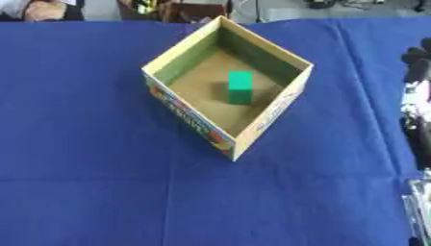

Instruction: Pick up objects on the table and place them in the box.

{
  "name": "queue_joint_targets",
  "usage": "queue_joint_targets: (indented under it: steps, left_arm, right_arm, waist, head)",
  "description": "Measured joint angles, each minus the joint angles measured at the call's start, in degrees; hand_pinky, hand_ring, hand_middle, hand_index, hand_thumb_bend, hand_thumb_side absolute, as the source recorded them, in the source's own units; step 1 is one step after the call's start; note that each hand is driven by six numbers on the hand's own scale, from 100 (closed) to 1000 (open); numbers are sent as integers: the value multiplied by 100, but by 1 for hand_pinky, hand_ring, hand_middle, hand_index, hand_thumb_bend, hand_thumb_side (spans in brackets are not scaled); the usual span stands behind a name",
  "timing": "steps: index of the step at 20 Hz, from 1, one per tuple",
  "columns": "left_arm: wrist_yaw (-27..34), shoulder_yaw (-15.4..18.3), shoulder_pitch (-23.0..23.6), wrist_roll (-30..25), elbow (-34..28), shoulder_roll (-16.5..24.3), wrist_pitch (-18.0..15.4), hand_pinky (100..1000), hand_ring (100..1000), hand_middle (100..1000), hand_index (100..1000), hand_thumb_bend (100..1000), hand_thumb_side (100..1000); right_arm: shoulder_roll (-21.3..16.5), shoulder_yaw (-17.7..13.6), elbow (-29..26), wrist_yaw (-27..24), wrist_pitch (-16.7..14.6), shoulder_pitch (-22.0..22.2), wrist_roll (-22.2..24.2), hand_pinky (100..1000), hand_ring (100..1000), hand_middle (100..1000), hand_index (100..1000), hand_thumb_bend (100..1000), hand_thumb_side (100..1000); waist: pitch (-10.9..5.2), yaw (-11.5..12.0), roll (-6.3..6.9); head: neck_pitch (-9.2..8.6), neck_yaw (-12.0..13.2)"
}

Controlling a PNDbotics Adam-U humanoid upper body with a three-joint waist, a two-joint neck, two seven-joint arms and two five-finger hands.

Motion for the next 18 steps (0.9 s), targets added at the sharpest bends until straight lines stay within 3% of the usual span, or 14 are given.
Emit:
queue_joint_targets:
  steps: [18]
  left_arm:
    - [48,-199,111,-317,0,-712,163,668,736,749,901,230,1000]
  right_arm:
    - [-25,5,0,0,-132,-90,-21,842,829,644,807,100,579]
  waist:
    - [-43,120,-86]
  head:
    - [-28,-66]
